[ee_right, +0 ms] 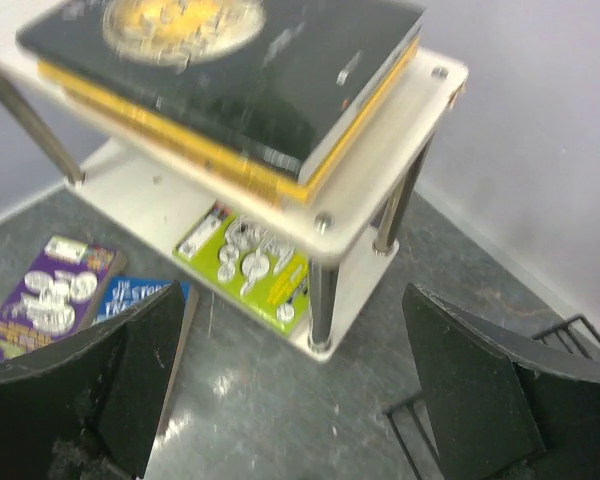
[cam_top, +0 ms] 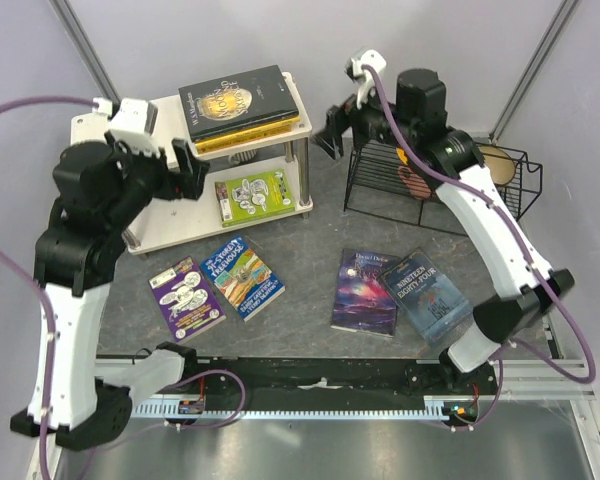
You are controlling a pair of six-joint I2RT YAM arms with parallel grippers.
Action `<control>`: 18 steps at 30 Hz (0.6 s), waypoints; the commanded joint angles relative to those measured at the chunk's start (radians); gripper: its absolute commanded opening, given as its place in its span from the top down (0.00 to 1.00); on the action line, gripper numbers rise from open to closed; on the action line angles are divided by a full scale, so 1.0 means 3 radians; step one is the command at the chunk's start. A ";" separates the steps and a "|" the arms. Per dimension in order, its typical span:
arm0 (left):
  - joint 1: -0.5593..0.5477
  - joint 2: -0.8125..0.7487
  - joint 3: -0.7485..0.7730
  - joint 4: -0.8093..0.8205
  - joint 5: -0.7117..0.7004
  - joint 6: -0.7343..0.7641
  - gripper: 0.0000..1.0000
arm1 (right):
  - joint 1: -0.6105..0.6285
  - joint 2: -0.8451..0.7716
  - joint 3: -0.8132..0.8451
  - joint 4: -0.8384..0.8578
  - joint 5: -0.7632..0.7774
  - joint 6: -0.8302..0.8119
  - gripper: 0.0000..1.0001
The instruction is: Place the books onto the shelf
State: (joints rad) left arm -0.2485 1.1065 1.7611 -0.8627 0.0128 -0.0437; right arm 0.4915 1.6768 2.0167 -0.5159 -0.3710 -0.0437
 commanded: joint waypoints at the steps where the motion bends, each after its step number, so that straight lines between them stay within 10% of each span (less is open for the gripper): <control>1: 0.0010 -0.0445 -0.0490 0.0181 0.0733 -0.0365 0.10 | -0.0119 -0.0475 -0.0585 -0.0135 -0.0408 -0.0528 0.02; 9: -0.0056 -0.0896 -0.1675 0.0650 0.1879 -0.1280 0.09 | -0.0482 -0.1318 -0.2053 -0.0840 -0.0737 -0.1408 0.02; 18: -0.1571 -0.1127 -0.3194 0.1933 0.1084 -0.2241 0.10 | -0.1401 -0.1488 -0.3014 -0.1706 -0.0333 -0.2338 0.02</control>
State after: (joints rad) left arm -0.5114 0.7757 0.9360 -0.5617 0.4419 -0.5110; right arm 0.2092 1.2469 1.2228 -0.9028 -0.5110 -0.5640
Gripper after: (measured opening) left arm 0.904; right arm 0.982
